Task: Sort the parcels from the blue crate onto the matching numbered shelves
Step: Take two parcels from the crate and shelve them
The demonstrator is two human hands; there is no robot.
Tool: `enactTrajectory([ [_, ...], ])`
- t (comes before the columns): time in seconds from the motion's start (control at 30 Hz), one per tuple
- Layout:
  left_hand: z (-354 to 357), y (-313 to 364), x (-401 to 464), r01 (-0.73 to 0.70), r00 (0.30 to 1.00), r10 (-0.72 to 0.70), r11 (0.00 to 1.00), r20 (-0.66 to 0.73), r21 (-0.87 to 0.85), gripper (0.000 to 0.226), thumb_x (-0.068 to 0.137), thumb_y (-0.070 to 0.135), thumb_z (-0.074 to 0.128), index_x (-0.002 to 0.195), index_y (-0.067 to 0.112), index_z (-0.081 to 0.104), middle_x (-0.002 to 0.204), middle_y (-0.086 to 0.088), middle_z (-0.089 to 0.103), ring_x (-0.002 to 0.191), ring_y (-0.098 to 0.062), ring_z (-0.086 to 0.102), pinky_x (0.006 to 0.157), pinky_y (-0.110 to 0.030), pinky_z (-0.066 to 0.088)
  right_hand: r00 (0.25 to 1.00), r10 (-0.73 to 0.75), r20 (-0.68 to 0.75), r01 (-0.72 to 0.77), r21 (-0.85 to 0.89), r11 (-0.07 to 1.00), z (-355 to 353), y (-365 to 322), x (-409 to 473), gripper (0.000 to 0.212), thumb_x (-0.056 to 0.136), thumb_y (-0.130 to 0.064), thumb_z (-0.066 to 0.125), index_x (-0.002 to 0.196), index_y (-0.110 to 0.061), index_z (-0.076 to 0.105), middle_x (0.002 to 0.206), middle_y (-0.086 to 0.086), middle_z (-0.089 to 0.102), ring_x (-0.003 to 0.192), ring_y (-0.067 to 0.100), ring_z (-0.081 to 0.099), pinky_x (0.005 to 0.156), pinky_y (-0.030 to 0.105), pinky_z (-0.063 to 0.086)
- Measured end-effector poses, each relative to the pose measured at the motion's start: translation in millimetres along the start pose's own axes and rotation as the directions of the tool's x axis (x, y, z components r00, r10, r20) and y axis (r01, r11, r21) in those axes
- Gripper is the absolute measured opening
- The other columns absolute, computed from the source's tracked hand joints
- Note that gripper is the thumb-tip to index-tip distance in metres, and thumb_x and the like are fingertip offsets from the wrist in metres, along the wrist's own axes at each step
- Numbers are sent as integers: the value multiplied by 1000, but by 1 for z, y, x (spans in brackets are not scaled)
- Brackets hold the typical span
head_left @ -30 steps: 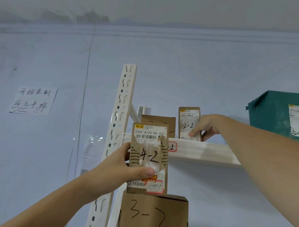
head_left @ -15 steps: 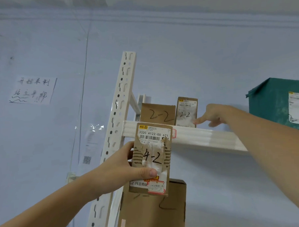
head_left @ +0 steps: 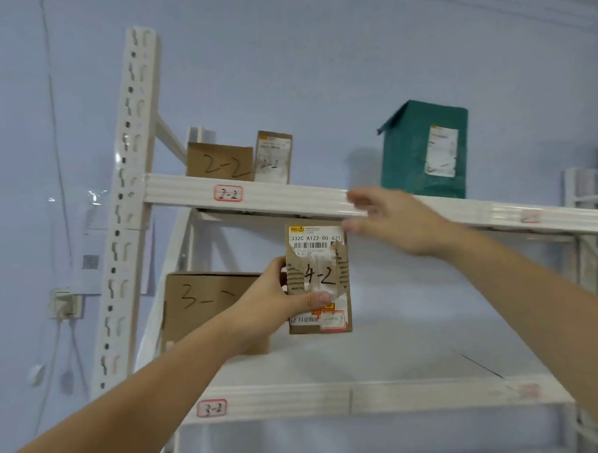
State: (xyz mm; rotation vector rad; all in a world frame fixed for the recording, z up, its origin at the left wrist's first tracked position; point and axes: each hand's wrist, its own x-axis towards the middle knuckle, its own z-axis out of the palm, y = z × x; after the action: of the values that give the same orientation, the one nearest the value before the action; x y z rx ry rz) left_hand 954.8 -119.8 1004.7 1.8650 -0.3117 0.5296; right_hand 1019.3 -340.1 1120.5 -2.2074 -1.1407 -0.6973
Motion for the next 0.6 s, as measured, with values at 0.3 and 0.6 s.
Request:
enactTrajectory([
  [0.3, 190, 45, -31, -22, 991, 35, 994, 128, -104, 88, 67, 36, 96, 138, 23, 46, 125, 6, 72, 114, -10, 70, 102, -38, 55, 959, 234, 161, -275, 328, 904, -49, 84, -209, 94, 70, -31, 95, 148, -31, 44, 126, -9, 71, 108, 13, 73, 94, 43, 61],
  [0.6, 362, 76, -62, -19, 898, 72, 992, 435, -125, 70, 82, 10, 85, 140, 32, 51, 122, 6, 75, 108, -8, 73, 83, -18, 57, 873, 478, 98, -474, 401, 784, -126, 174, -373, 91, 67, -22, 98, 141, -30, 46, 124, 0, 71, 107, 17, 74, 93, 45, 61],
])
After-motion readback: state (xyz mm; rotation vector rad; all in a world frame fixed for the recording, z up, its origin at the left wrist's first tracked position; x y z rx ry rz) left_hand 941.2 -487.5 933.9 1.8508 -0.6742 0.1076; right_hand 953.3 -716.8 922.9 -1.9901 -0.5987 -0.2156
